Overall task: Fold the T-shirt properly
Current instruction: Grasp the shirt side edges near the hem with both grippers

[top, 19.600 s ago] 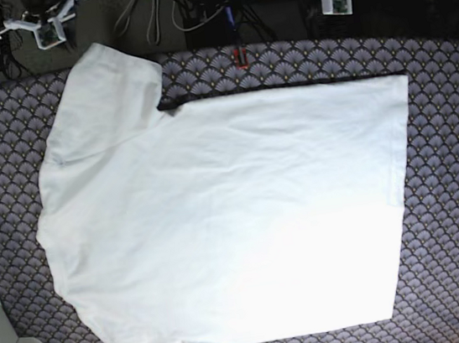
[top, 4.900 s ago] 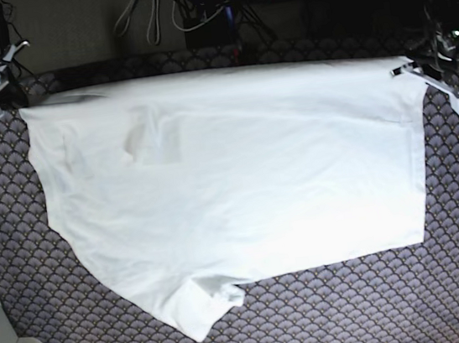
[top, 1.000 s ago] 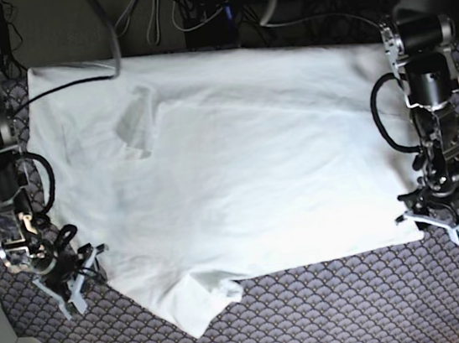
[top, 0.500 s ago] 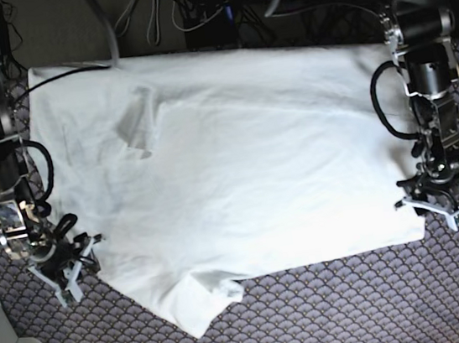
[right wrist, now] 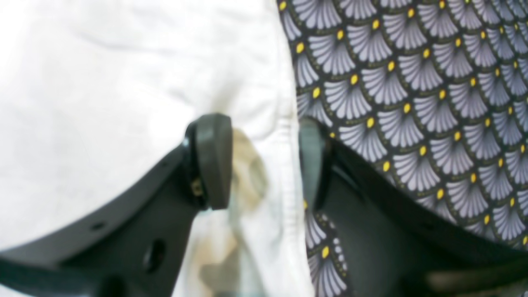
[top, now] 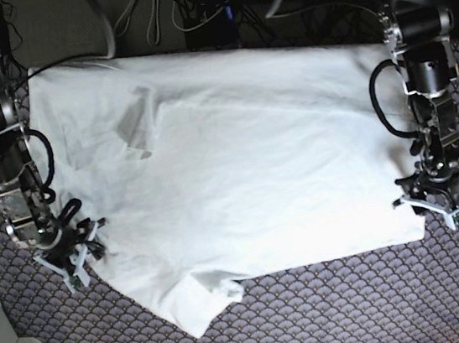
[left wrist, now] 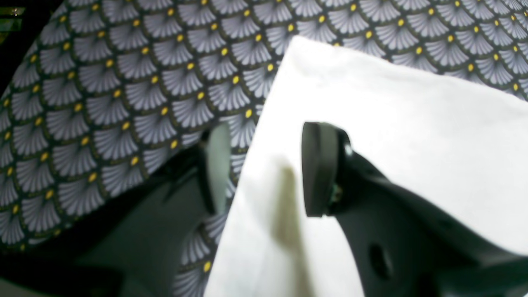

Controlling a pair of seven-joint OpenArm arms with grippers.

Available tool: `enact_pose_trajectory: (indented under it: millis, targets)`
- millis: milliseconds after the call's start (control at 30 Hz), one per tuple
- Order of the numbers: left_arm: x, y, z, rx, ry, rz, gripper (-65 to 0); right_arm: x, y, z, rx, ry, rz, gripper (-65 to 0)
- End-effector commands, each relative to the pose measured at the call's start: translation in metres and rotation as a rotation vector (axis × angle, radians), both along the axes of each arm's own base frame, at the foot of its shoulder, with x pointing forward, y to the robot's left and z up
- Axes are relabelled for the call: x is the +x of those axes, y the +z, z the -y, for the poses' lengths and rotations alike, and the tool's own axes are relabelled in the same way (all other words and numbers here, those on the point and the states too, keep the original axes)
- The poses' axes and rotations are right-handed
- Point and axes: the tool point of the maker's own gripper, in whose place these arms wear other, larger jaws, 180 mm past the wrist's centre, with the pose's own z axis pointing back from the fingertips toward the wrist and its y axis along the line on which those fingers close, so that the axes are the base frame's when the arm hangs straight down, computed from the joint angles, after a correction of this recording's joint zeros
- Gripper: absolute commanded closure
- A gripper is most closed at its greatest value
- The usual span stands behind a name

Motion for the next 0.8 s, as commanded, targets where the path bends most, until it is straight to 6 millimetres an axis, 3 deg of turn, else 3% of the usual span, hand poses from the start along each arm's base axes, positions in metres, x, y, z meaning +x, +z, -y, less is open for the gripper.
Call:
enact_pose_trajectory:
  millis: [0, 133, 300, 567, 767]
  targets:
    - [0.015, 0.027, -0.009, 0.029, 0.003, 0.067, -27.5, 0.012, 0.015, -0.003, 0.002, 0.008, 0.038, -27.3]
    - [0.016, 0.029, -0.009, 0.029, 0.003, 0.071, -27.8, 0.013, 0.014, -0.007, 0.006, 0.013, 0.038, -22.3]
    - [0.020, 0.039, -0.018, 0.041, 0.011, 0.085, -28.0, 0.014, 0.016, -0.007, 0.008, 0.012, 0.042, -0.7]
    - [0.032, 0.057, -0.022, 0.044, 0.018, 0.122, -28.1, 0.020, 0.025, -0.007, 0.011, 0.012, 0.063, 0.0]
    - [0.034, 0.061, -0.023, 0.046, 0.021, 0.134, -28.1, 0.027, 0.037, 0.004, 0.017, -0.017, 0.090, 0.0]
